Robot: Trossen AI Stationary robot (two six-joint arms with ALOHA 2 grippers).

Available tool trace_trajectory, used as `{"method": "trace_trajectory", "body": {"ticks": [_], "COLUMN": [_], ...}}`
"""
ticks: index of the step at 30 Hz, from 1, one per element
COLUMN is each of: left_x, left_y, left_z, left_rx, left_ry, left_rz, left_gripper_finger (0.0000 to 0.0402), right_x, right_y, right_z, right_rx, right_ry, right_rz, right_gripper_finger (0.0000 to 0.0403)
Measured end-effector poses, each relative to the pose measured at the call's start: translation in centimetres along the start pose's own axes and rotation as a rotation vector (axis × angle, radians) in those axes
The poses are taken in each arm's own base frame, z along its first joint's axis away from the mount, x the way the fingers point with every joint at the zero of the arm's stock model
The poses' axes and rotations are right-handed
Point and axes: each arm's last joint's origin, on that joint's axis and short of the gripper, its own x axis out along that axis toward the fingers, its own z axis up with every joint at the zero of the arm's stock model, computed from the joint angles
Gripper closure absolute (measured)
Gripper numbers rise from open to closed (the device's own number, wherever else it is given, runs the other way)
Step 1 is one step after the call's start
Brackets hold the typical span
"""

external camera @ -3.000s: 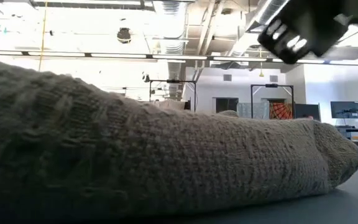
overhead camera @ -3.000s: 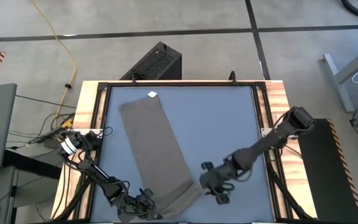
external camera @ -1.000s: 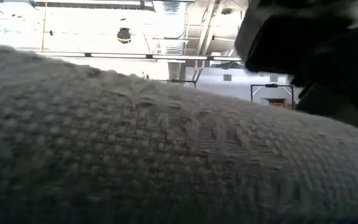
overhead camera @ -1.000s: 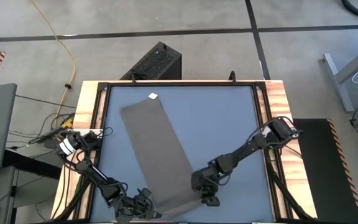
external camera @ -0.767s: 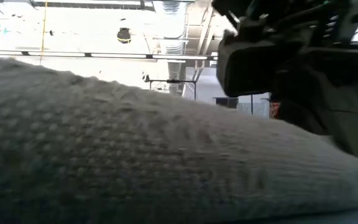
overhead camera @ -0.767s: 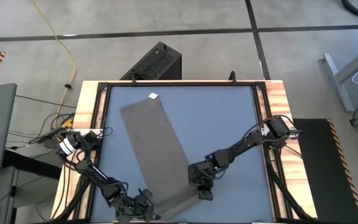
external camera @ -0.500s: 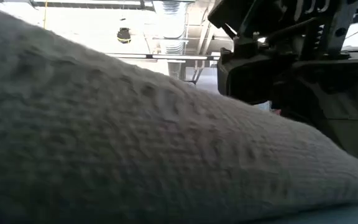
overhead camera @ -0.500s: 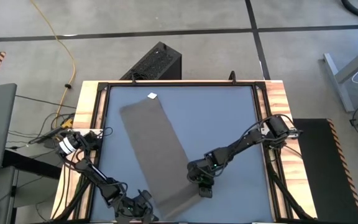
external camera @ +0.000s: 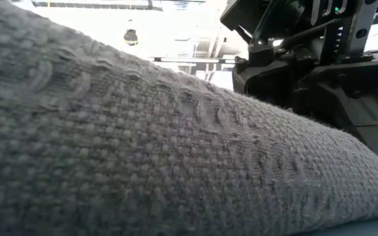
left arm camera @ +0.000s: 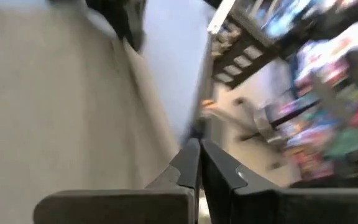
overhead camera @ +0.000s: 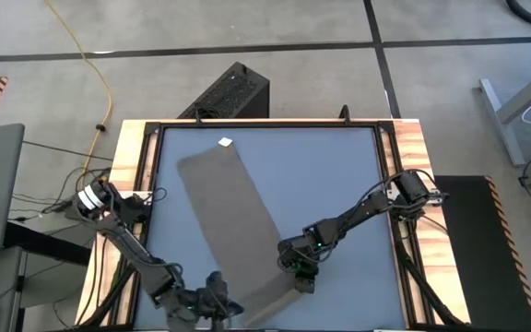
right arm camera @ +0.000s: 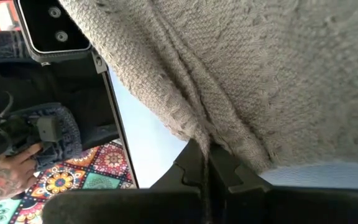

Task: Roll towel
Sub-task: Roll the grey towel

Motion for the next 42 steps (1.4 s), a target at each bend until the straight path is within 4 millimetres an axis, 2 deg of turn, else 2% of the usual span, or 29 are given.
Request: {"method": "trace_trajectory", "body": {"ticks": [5,11,16,20,28,33,37,42], "left_x": [1.7,3.0,5.2,6.5,6.8,7.7,8.7,8.9], "left_y": [-0.4,0.5,2.5,3.1,2.9,3.2,3.2,3.4], "left_z": [3.8,5.7,4.4,3.2,3.1,1.7,0.9,0.6], "left_rx": [0.178,0.199,0.131,0.093,0.084,0.049,0.01,0.008], "left_ry": [0.068,0.184,0.309,0.389,0.371,0.402,0.403,0.405], "left_rz": [0.024,-0.045,0.012,-0.028,-0.057,-0.054,-0.117,-0.111], "left_gripper_finger": [0.0388,0.0317,0.0249,0.0224,0.0225,0.0225,0.0226,0.0226], "right_x": [0.0,0.0,0.0,0.0,-0.1,-0.3,-0.3,-0.3], "right_y": [0.0,0.0,-0.1,-0.1,-0.2,-0.4,-0.4,-0.4], "right_z": [0.0,0.1,0.1,0.1,0.1,0.3,0.3,0.3], "right_rx": [0.006,0.009,0.011,0.011,0.015,0.022,0.024,0.025], "right_ry": [-0.005,-0.014,-0.025,-0.027,-0.029,-0.035,-0.036,-0.035], "right_rz": [-0.005,-0.012,-0.025,-0.027,-0.033,-0.034,-0.038,-0.038], "right_gripper_finger": [0.0386,0.0386,0.0386,0.0386,0.0386,0.0386,0.0386,0.0386]}}
